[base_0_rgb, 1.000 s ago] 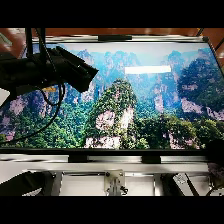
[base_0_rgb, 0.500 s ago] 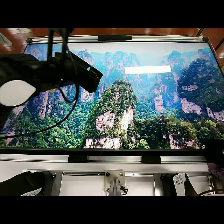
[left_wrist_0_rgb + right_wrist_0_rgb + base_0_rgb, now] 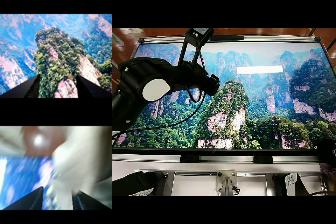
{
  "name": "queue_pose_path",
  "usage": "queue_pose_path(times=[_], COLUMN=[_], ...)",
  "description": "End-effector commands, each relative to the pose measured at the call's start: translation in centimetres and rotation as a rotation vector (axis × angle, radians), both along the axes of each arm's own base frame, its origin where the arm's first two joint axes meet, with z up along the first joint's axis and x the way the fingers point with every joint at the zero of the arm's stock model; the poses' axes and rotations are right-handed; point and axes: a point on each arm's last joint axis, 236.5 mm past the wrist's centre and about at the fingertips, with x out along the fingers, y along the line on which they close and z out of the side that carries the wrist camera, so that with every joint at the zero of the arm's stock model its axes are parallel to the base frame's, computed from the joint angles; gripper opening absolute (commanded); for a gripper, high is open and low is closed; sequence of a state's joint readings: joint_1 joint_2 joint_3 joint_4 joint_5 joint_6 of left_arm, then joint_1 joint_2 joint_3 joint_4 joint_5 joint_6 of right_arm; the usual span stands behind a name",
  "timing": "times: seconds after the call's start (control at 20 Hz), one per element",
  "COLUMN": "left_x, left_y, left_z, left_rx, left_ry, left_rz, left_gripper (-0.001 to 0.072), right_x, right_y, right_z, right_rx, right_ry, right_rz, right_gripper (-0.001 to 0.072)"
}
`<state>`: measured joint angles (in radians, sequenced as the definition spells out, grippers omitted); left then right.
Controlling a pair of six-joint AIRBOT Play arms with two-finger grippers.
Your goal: Fold the shirts.
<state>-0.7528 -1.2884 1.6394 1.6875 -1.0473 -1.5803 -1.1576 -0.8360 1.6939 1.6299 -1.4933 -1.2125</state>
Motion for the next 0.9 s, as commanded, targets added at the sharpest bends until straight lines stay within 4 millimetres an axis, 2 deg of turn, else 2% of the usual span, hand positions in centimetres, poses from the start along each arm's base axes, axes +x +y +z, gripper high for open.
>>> queue_pose_path(times=[0.0,0.15,0.25,0.4,0.5,0.55,0.65,0.7,0.75,0.85], left_x=[-1.2,-2.3,-2.9,-2.8,-1.9,-0.9,0.5,0.8,0.9,0.6], left_y=[1.4,2.5,3.2,5.7,7.6,9.0,11.6,12.7,13.7,15.3], left_z=[-2.2,-3.4,-4.2,-4.9,-5.3,-5.5,-6.5,-7.3,-8.1,-9.9], left_rx=[0.08,0.134,0.168,0.259,0.26,0.23,0.172,0.158,0.162,0.2], left_ry=[0.091,0.153,0.192,0.207,0.237,0.262,0.333,0.375,0.414,0.499], left_rz=[0.014,0.023,0.029,0.078,0.146,0.222,0.381,0.446,0.486,0.528], left_gripper=[0.0515,0.0515,0.0515,0.0515,0.0515,0.0514,0.0515,0.0514,0.0514,0.0515], right_x=[6.8,13.0,17.2,24.8,28.8,30.2,31.5,31.7,31.8,31.9], right_y=[4.1,7.1,10.3,17.8,24.2,28.2,35.3,37.4,38.6,39.4], right_z=[-1.5,-2.6,-4.1,-5.5,-7.0,-8.1,-11.0,-12.7,-14.6,-17.3], right_rx=[0.153,0.268,0.313,0.339,0.336,0.336,0.258,0.205,0.158,0.156], right_ry=[-0.098,-0.155,-0.117,-0.113,-0.086,-0.055,0.056,0.135,0.213,0.309], right_rz=[0.321,0.573,0.744,1.013,1.165,1.238,1.379,1.405,1.399,1.368], right_gripper=[0.0472,0.0465,0.0465,0.0465,0.0465,0.0466,0.0467,0.0468,0.0467,0.0467])
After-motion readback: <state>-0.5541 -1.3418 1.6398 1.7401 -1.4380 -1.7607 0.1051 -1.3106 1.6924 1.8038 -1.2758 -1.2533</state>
